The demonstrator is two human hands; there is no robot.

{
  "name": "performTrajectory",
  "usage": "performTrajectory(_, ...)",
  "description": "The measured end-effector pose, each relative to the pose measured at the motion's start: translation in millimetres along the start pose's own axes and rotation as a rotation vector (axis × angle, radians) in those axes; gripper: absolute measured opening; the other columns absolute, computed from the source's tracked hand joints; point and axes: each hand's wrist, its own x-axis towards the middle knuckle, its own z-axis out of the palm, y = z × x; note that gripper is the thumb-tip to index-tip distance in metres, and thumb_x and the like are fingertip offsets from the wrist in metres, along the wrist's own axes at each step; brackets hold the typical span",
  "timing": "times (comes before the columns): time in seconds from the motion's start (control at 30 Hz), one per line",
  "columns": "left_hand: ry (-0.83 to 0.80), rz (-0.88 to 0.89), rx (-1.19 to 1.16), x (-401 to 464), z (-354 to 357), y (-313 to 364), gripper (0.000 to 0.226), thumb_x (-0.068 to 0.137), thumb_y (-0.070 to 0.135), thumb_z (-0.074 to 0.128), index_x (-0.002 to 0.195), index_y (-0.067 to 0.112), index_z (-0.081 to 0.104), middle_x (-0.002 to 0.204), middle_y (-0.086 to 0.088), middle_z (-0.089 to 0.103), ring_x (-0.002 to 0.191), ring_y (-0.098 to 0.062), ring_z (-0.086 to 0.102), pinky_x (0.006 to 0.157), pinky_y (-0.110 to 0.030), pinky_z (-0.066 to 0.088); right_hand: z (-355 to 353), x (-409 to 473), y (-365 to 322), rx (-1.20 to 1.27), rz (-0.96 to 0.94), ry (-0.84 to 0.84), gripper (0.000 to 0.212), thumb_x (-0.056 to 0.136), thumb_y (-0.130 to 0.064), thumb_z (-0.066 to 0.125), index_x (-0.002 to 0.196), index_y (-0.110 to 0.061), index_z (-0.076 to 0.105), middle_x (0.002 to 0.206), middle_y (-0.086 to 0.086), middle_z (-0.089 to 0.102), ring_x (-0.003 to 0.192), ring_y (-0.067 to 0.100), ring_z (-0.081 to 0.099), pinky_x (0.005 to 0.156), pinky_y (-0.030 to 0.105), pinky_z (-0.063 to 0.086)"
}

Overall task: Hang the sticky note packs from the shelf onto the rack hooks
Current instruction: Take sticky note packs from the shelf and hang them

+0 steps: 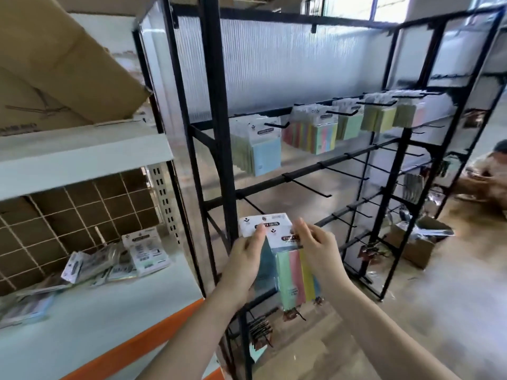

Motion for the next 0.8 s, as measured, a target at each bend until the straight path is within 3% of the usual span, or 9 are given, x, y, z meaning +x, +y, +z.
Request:
performTrajectory(0.1, 0.007, 0.134, 0.037, 21, 21, 18, 0.029, 0.085, 0.062, 0.047, 0.076, 0.035, 0.052, 0.072, 0.014, 0.06, 0.068, 0.014, 0.055, 0.061, -0.018, 0.039, -23, 29, -4, 0.094, 0.009, 0.006, 0.037, 0.096, -0.037, 0.052, 0.073, -0.015, 0.07, 0.07, 0.0, 0.072, 0.063, 0.012, 0.062, 0.058, 0.023, 0.046)
performTrajectory(0.23, -0.088, 0.302, 0.026, 59, 47, 36, 0.051, 0.069, 0.079, 0.049, 0.096, 0.039, 0.061, 0.1, 0.01, 0.067, 0.097, -0.007, 0.062, 0.086, -0.032, 0.047, -43, 74, -21, 0.054, -0.142, -0.074, 0.023, 0.091, -0.035, 0.059, 0.074, -0.027, 0.073, 0.069, -0.006, 0.07, 0.062, 0.005, 0.06, 0.055, 0.018, 0.045)
performTrajectory(0.33, -0.109, 0.412, 0.028, 86, 60, 57, 0.054, 0.073, 0.075, 0.05, 0.103, 0.034, 0.066, 0.096, 0.012, 0.071, 0.094, -0.008, 0.066, 0.086, -0.032, 0.049, -49, 109, -37, 0.052, -0.238, -0.124, 0.018, 0.082, -0.039, 0.063, 0.073, -0.026, 0.072, 0.068, -0.01, 0.07, 0.06, 0.001, 0.061, 0.055, 0.016, 0.046)
performTrajectory(0.4, -0.07, 0.483, 0.034, 98, 66, 67, 0.045, 0.081, 0.062, 0.05, 0.096, 0.024, 0.068, 0.078, 0.018, 0.07, 0.076, 0.006, 0.064, 0.074, -0.015, 0.048, -52, 131, -47, 0.019, -0.275, -0.184, 0.024, 0.08, -0.04, 0.064, 0.074, -0.018, 0.07, 0.063, -0.008, 0.067, 0.057, 0.004, 0.056, 0.054, 0.02, 0.043)
performTrajectory(0.43, -0.04, 0.524, 0.028, 102, 68, 72, 0.033, 0.085, 0.053, 0.051, 0.086, 0.024, 0.067, 0.061, 0.023, 0.064, 0.059, 0.012, 0.058, 0.059, -0.005, 0.042, -53, 141, -51, 0.002, -0.281, -0.217, 0.028, 0.08, -0.041, 0.064, 0.074, -0.014, 0.07, 0.064, -0.005, 0.067, 0.057, 0.005, 0.055, 0.054, 0.021, 0.042)
performTrajectory(0.5, 0.027, 0.6, 0.017, 107, 74, 83, 0.025, 0.089, 0.039, 0.052, 0.07, 0.027, 0.062, 0.044, 0.025, 0.053, 0.039, 0.013, 0.047, 0.041, -0.001, 0.03, -54, 157, -59, 0.014, -0.297, -0.268, 0.027, 0.08, -0.041, 0.065, 0.073, -0.015, 0.07, 0.065, -0.003, 0.067, 0.057, 0.006, 0.056, 0.053, 0.018, 0.042)
performTrajectory(0.57, 0.075, 0.651, -0.04, 112, 78, 93, 0.02, 0.087, 0.039, 0.053, 0.076, 0.027, 0.064, 0.056, 0.025, 0.063, 0.049, 0.013, 0.056, 0.046, 0.0, 0.034, -53, 171, -65, 0.049, -0.341, -0.298, 0.029, 0.079, -0.043, 0.065, 0.072, -0.015, 0.068, 0.061, -0.004, 0.064, 0.055, 0.007, 0.053, 0.05, 0.016, 0.039)
performTrajectory(0.67, 0.16, 0.685, -0.139, 128, 77, 105, 0.015, 0.088, 0.036, 0.057, 0.091, 0.026, 0.067, 0.083, 0.017, 0.073, 0.077, 0.001, 0.069, 0.063, -0.008, 0.048, -46, 189, -71, 0.066, -0.453, -0.313, 0.042, 0.085, -0.04, 0.065, 0.071, -0.001, 0.057, 0.056, 0.015, 0.044, 0.054, 0.015, 0.038, 0.048, 0.024, 0.028)
performTrajectory(0.8, 0.227, 0.697, -0.117, 143, 78, 117, 0.014, 0.089, 0.034, 0.059, 0.093, 0.024, 0.068, 0.086, 0.012, 0.073, 0.082, -0.005, 0.07, 0.068, -0.017, 0.053, -36, 207, -73, 0.096, -0.508, -0.326, 0.05, 0.087, -0.035, 0.062, 0.072, 0.011, 0.051, 0.056, 0.011, 0.035, 0.053, 0.014, 0.03, 0.048, 0.024, 0.024)
